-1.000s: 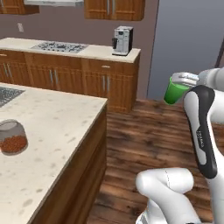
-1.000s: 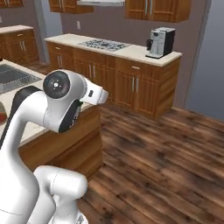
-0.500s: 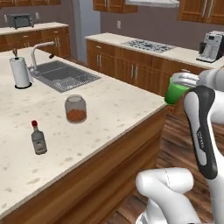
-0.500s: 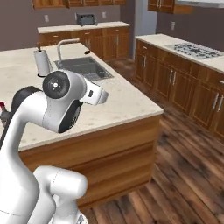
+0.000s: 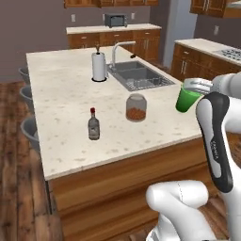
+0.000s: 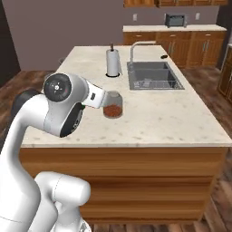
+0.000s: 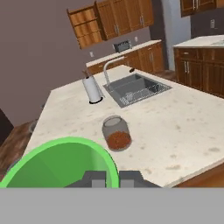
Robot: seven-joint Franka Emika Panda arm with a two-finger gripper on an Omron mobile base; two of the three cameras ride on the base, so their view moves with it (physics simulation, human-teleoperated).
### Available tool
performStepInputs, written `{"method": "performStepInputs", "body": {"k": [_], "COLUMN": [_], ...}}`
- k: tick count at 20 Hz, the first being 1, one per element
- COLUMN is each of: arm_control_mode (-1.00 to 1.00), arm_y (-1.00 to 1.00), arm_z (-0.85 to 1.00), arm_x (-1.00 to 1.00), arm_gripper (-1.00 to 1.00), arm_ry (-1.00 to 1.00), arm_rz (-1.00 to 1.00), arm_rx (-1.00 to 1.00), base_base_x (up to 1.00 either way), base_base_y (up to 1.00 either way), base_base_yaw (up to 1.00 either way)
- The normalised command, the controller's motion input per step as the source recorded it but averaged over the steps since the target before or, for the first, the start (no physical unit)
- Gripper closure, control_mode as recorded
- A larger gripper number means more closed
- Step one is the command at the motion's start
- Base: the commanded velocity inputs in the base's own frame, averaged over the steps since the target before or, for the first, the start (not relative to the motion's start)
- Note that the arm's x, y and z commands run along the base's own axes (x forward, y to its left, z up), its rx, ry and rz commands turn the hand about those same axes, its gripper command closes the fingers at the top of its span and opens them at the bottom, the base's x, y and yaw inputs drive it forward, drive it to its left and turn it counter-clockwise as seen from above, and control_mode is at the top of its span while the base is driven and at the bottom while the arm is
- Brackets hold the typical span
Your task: Open the cabinet directly in front. Then move the liquor and the cup to the dining counter with the jar on it.
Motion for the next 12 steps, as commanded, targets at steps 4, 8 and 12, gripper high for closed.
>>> {"method": "performStepInputs", "body": {"k": [4,8,12], "arm_control_mode": [1.0,1.0,1.0], "arm_y": [0.0,0.0,0.0], "arm_z": [0.0,0.0,0.0], "arm_x": [0.0,0.0,0.0], "arm_gripper": [1.0,1.0,1.0], "arm_ry": [0.0,0.0,0.0], "arm_rz": [0.0,0.0,0.0], "arm_rx": [0.0,0.0,0.0], "base_base_x": [0.0,0.0,-0.16], "base_base_y": [-0.06,-0.13,-0.97], "base_base_yaw": [0.53,0.11,0.19]}}
